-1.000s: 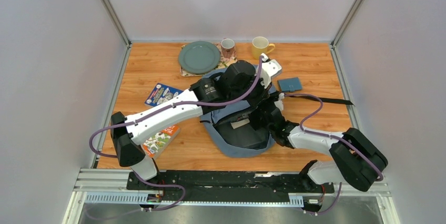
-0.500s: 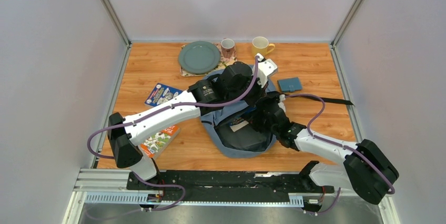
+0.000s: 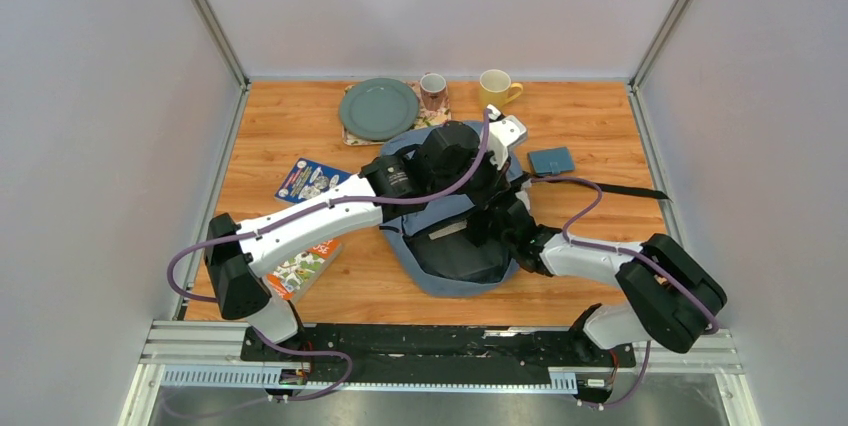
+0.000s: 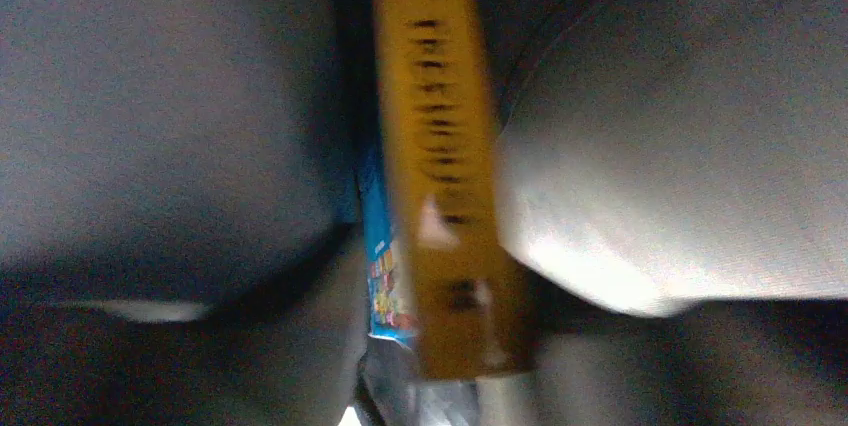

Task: Pack the student bag
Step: Place the book in the student bag.

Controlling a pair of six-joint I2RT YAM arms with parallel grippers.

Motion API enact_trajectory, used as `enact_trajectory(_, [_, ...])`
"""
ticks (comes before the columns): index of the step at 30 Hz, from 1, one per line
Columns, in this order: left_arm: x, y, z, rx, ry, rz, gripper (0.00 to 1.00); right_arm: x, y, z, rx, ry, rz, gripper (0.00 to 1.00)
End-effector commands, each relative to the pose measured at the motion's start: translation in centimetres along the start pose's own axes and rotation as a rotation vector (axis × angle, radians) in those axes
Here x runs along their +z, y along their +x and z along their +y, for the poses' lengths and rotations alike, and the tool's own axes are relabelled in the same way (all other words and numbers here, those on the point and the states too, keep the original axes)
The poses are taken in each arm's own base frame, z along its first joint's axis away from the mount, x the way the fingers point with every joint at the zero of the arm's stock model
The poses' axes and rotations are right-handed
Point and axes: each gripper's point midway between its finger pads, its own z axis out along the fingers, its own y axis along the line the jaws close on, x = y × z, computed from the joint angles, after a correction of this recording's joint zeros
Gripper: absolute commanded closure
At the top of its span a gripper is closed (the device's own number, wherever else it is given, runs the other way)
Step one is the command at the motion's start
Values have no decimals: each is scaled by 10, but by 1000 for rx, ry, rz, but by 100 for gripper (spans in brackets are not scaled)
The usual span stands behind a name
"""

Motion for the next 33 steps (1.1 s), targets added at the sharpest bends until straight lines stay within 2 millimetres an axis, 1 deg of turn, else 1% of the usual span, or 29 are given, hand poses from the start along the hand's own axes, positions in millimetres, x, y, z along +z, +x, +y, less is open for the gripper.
enact_trajectory(1, [-17,-30,-2,-12,6,-113,100,-2,14,-10,-109,75,73,32])
enact_trajectory(2, [-16,-24,4,-18,-7,-101,100,-6,15,-10,-128,79,89,16])
enact_trajectory(3, [-16,-23,6,-22,-15,-104,100,-10,17,-20,-162,125,103,13])
enact_trajectory(4, [-17,-23,9,-29,-22,-106,100,-14,17,-24,-209,144,117,13])
enact_trajectory(5, [-16,-17,14,-34,-34,-96,100,-20,17,-18,-235,135,122,13])
enact_trajectory(6, [-16,-17,16,-38,-40,-97,100,-26,18,-28,-261,182,140,12])
enact_trajectory(7, [-15,-15,19,-44,-45,-95,100,-31,17,-31,-294,192,144,12])
enact_trajectory(8, [-15,-13,21,-49,-50,-89,100,-39,15,-24,-315,171,137,12])
enact_trajectory(10, [-13,-8,26,-57,-63,-81,100,-50,13,-29,-349,196,141,11])
enact_trajectory(11, [-12,-7,28,-60,-69,-83,100,-58,8,-20,-377,167,121,11])
enact_trajectory(13, [-11,-4,32,-71,-77,-83,100,-70,6,-22,-410,176,123,11])
enact_trajectory(14, [-10,-2,33,-73,-79,-80,100,-79,2,-17,-429,156,110,11])
enact_trajectory(16, [-10,-1,34,-77,-78,-82,100,-92,2,-22,-453,167,126,10])
enact_trajectory(17, [-9,0,33,-77,-76,-78,100,-102,0,-16,-459,135,113,10])
enact_trajectory(19, [-9,0,34,-84,-75,-79,100,-119,-4,-25,-481,154,111,10])
enact_trajectory(20, [-9,2,35,-88,-76,-73,100,-133,-10,-14,-482,96,73,10])
enact_trajectory(21, [-9,3,34,-91,-73,-68,95,-143,-14,-20,-488,111,62,10])
enact_trajectory(22, [-10,5,35,-101,-75,-63,73,-152,-19,-16,-491,86,41,10])
enact_trajectory(23, [-11,8,36,-107,-84,-53,58,-169,-27,-3,-488,10,-9,10])
enact_trajectory(24, [-13,11,37,-111,-95,-46,49,-180,-32,-10,-494,26,-29,10])
enact_trajectory(25, [-18,14,40,-118,-109,-42,40,-198,-40,-3,-481,-33,-71,10])
enact_trajectory(26, [-24,19,48,-122,-155,-29,36,-209,-52,2,-471,-47,-131,10])
enact_trajectory(27, [-36,16,51,-131,-179,-47,27,-220,-57,-7,-470,-24,-151,10])
enact_trajectory(28, [-41,30,59,-141,-215,-24,27,-233,-63,-4,-452,-63,-185,10])
enact_trajectory(29, [-50,36,72,-157,-262,-27,26,-245,-71,2,-439,-87,-223,10])
enact_trajectory(30, [-69,32,77,-182,-281,-65,26,-250,-72,3,-441,-103,-230,10])
enact_trajectory(31, [-74,55,86,-208,-311,-34,26,-257,-74,9,-446,-138,-240,10])
enact_trajectory(32, [-84,62,96,-238,-340,-42,26,-259,-73,13,-446,-152,-239,10])
enact_trajectory(33, [-108,60,116,-313,-397,-96,25,-263,-72,25,-451,-193,-240,10])
